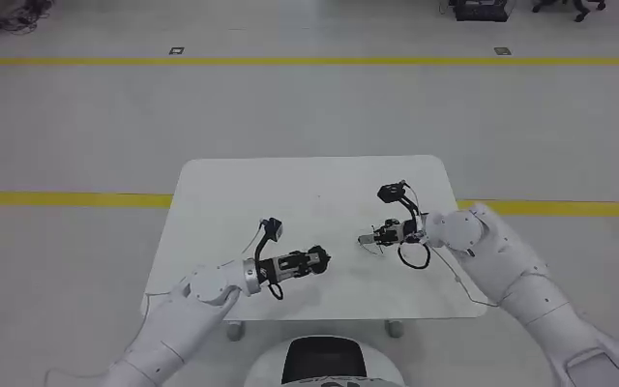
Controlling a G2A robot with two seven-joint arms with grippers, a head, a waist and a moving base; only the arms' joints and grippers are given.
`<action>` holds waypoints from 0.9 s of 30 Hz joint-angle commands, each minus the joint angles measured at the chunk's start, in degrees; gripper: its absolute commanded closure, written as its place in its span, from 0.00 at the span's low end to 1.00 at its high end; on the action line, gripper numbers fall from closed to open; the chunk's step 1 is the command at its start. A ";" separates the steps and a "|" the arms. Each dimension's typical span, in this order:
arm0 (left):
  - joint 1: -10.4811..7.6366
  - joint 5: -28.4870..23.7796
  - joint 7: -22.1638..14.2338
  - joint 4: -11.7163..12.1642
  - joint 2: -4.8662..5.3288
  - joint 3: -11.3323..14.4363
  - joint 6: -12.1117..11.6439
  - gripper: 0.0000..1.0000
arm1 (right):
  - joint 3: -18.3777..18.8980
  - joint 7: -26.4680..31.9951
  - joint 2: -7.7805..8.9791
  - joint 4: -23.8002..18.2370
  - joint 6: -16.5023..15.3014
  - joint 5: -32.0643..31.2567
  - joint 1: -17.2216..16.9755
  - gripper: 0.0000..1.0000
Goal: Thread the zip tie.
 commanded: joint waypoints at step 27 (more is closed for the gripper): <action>0.39 0.62 -0.87 0.23 -0.58 -0.88 0.00 1.00 | -7.00 2.01 -2.90 4.26 0.07 -8.48 6.69 0.00</action>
